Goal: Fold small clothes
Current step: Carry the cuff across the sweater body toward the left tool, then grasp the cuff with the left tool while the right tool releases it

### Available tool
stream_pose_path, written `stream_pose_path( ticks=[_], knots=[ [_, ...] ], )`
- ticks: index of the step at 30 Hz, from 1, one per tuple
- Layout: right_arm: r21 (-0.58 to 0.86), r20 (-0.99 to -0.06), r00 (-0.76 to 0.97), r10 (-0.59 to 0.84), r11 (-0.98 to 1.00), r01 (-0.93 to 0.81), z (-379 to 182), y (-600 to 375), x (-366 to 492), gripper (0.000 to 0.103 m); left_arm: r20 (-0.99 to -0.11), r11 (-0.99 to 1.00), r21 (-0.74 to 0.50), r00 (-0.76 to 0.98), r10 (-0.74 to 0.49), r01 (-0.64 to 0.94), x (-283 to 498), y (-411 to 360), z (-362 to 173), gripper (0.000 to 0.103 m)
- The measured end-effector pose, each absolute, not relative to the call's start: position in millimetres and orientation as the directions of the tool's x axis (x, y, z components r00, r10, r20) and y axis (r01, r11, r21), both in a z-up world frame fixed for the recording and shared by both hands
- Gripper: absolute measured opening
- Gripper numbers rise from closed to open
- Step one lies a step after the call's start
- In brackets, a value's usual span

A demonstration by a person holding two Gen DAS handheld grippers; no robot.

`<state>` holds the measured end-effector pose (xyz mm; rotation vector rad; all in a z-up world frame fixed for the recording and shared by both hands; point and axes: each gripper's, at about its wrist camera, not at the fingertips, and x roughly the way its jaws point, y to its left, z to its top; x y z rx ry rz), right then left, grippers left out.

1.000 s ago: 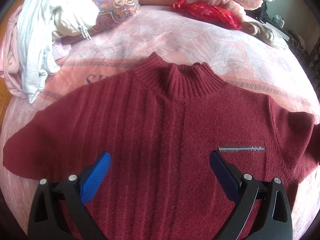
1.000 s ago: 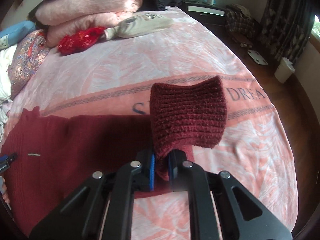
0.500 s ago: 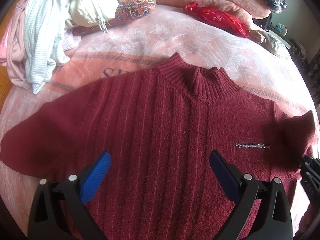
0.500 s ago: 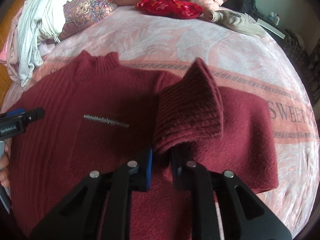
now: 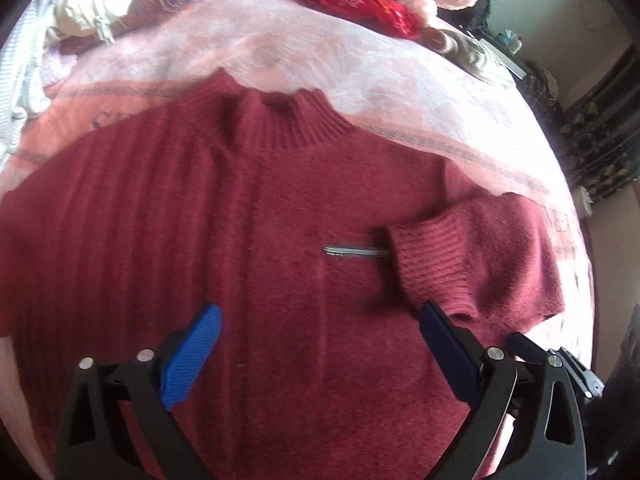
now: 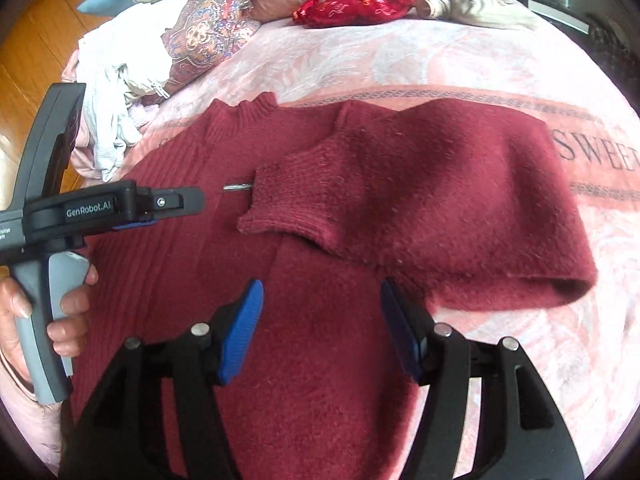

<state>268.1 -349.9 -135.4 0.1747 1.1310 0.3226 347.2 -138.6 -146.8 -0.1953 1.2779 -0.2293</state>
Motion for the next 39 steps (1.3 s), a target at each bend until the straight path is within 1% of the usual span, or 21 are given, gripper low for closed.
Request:
stream_pose_path(
  ticks=[2,5,8,10,11,13,14,15,16,17,18,19,25,29,34,39],
  knots=[
    [0.313,-0.851,0.394,0.347,0.938,-0.151,-134.3,-362.3,259.0,0.061,-0.914,0.940,-0.333,0.218,-0.342,0.082,351.8,-159.6,-154.2,0.099],
    [0.313,-0.846,0.408,0.344,0.939,-0.143,-133.9,-377.4,248.2,0.061,-0.906,0.920,-0.385,0.157,-0.392,0.077,359.6,-183.0,-168.4,0.092],
    [0.280,-0.848,0.425,0.317,0.949,-0.149,-134.2,-384.5,237.3,0.061,-0.910,0.924,-0.378,0.158,-0.383,0.065,364.5,-197.6,-174.2,0.092],
    [0.250,-0.855,0.431,0.289,0.957,-0.147,-136.6,-388.9,232.1,0.061,-0.905,0.921,-0.383,0.173,-0.389,0.071,366.7,-203.8,-171.7,0.085],
    [0.239,-0.857,0.433,0.280,0.960,-0.147,-137.9,-390.6,230.5,0.061,-0.907,0.924,-0.377,0.177,-0.383,0.068,367.3,-206.0,-170.3,0.078],
    [0.234,-0.859,0.434,0.273,0.962,-0.142,-141.2,-395.3,227.8,0.061,-0.903,0.920,-0.387,0.173,-0.392,0.065,368.0,-210.3,-168.8,0.068],
    [0.238,-0.858,0.434,0.274,0.962,-0.136,-142.3,-398.2,226.5,0.061,-0.902,0.917,-0.393,0.164,-0.398,0.062,369.4,-212.9,-169.8,0.058],
    [0.243,-0.857,0.435,0.276,0.961,-0.132,-143.2,-400.9,225.0,0.061,-0.905,0.919,-0.390,0.162,-0.394,0.056,370.0,-214.0,-170.8,0.045],
    [0.246,-0.856,0.437,0.277,0.961,-0.129,-143.5,-402.0,223.9,0.061,-0.903,0.917,-0.395,0.164,-0.397,0.047,371.0,-213.8,-171.9,0.037],
    [0.246,-0.856,0.438,0.276,0.961,-0.125,-143.9,-403.3,222.5,0.061,-0.892,0.906,-0.422,0.162,-0.422,0.037,371.7,-212.4,-173.1,0.024],
    [0.244,-0.856,0.439,0.274,0.962,-0.124,-144.2,-403.9,221.3,0.061,-0.874,0.886,-0.464,0.154,-0.462,0.021,372.9,-211.7,-174.8,0.016],
    [0.241,-0.857,0.440,0.270,0.963,-0.122,-144.2,-404.5,220.1,0.061,-0.863,0.873,-0.487,0.152,-0.483,0.008,372.3,-210.8,-174.5,0.014],
    [0.228,-0.858,0.446,0.256,0.967,-0.117,-138.9,-407.0,211.9,0.061,-0.822,0.861,-0.506,0.273,-0.500,0.055,360.1,-200.3,-137.9,0.012],
    [0.225,-0.855,0.453,0.251,0.968,-0.110,-132.6,-405.5,215.5,0.061,-0.802,0.877,-0.475,0.376,-0.465,0.072,351.8,-168.9,-105.3,0.012],
    [0.230,-0.847,0.465,0.256,0.967,-0.114,-124.3,-398.3,218.5,0.061,-0.789,0.896,-0.442,0.455,-0.413,0.048,347.7,-111.6,-78.8,0.012],
    [0.249,-0.838,0.469,0.278,0.961,-0.123,-114.0,-386.1,232.6,0.061,-0.799,0.909,-0.415,0.487,-0.352,-0.024,343.1,-58.5,-78.9,0.012]
  ],
)
